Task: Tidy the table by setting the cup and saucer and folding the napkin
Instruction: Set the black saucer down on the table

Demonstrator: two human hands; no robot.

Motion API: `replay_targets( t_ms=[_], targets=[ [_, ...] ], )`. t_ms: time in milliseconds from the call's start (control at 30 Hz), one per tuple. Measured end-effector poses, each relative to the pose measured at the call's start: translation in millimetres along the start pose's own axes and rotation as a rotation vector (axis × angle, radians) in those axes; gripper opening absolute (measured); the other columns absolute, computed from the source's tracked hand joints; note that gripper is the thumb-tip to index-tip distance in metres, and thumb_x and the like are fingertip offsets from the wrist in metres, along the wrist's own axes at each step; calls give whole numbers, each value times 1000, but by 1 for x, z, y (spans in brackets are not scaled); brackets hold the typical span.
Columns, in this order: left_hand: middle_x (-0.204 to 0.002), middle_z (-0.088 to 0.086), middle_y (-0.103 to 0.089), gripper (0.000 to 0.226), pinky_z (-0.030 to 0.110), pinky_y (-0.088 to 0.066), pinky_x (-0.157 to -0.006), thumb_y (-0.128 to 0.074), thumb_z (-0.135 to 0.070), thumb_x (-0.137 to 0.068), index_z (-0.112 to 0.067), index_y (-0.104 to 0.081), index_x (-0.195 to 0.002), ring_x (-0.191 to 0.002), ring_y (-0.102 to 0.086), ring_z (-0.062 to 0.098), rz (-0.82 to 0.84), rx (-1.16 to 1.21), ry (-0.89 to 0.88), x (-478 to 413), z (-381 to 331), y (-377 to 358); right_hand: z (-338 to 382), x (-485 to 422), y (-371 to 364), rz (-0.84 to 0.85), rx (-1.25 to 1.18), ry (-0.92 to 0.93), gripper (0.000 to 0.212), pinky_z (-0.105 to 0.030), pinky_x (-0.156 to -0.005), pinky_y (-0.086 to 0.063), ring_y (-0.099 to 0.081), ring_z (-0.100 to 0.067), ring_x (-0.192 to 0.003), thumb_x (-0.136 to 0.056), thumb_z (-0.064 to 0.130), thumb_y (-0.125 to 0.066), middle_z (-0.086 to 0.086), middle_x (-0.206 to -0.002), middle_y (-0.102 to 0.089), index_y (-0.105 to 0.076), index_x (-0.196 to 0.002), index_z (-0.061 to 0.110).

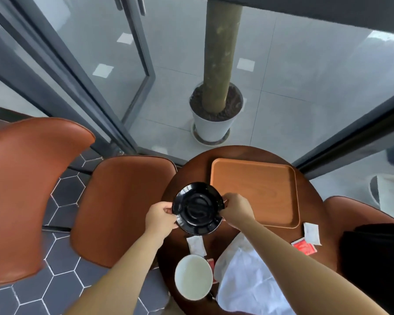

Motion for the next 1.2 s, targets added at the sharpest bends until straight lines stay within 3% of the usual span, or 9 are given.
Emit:
replay_targets(
  t_ms=[233, 467, 567, 700, 767, 833, 967, 1100, 1200],
  targets=[
    [-80, -4, -69, 46, 26, -58, -57, -71, 10, -82, -35, -62, -77, -75, -70, 18, -76, -21, 58, -34, 17, 10, 27, -30, -26, -19, 109, 31, 39, -31, -75, -50, -66, -34, -95, -78, 7, -55, -9, -96, -74, -67, -113, 15],
    [-79, -2, -69, 33, 33, -62, -60, -67, 10, -82, -22, -70, -89, -69, -70, 15, -131, -34, 96, -56, 32, 11, 45, -48, -33, -34, 215, 109, 29, -36, -69, -51, -63, -34, -86, -78, -3, -48, -8, -87, -68, -63, -97, 12],
    [-71, -1, -69, 41, 46, -64, -69, -65, 9, -81, -31, -62, -69, -71, -70, 21, -137, -124, 45, -57, 35, 10, 48, -53, -37, -14, 263, 115, 29, -39, -72, -54, -60, -34, -83, -79, -4, -48, -9, -88, -66, -61, -100, 11],
    [-70, 4, -70, 39, 51, -62, -73, -65, 4, -83, -31, -59, -69, -75, -71, 31, -107, -251, -25, -59, 42, 7, 46, -56, -43, 28, 316, 100, 23, -35, -67, -47, -54, -30, -77, -81, -5, -49, -5, -82, -59, -56, -92, 13],
    [-80, 9, -71, 34, 51, -60, -79, -68, 3, -84, -31, -66, -82, -79, -70, 30, -84, -278, -43, -58, 44, 3, 45, -56, -46, 61, 330, 100, 22, -33, -67, -44, -57, -31, -82, -82, -4, -49, -6, -86, -61, -56, -94, 13],
    [-89, 9, -70, 32, 46, -58, -83, -69, 1, -84, -14, -73, -112, -90, -68, 30, -101, -306, -57, -58, 46, 2, 43, -55, -46, 71, 327, 106, 24, -31, -69, -43, -60, -32, -90, -83, -1, -53, -8, -98, -62, -60, -101, 12],
    [-83, 1, -57, 18, 30, -49, -69, -70, -3, -78, -9, -68, -95, -84, -63, 26, -84, -414, -152, -52, 45, 1, 42, -46, -47, 29, 328, 172, 31, -28, -71, -43, -61, -28, -92, -81, 4, -62, -6, -104, -56, -59, -110, 14],
    [-112, 4, -55, 63, 33, -54, -86, -80, -12, -79, -11, -54, -137, -104, -60, 23, -72, -497, -261, -40, 57, -1, 35, -31, -52, -3, 354, 275, 51, -31, -85, -50, -54, -27, -110, -82, 14, -71, -5, -122, -56, -51, -128, 20],
    [-125, 13, -55, 78, 37, -55, -92, -85, -19, -77, -3, -47, -143, -115, -55, 29, -139, -653, -378, -24, 70, -7, 28, -18, -68, -12, 502, 348, 86, -41, -102, -49, -34, -30, -137, -78, 36, -80, -5, -152, -33, -31, -148, 23]
  ],
)
Point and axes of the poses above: each hand's wrist, its own x-axis away from the middle knuckle, its own y-axis out of the back of the hand, z = x × y, the point moved 4 cm from there along -x, towards the middle knuckle
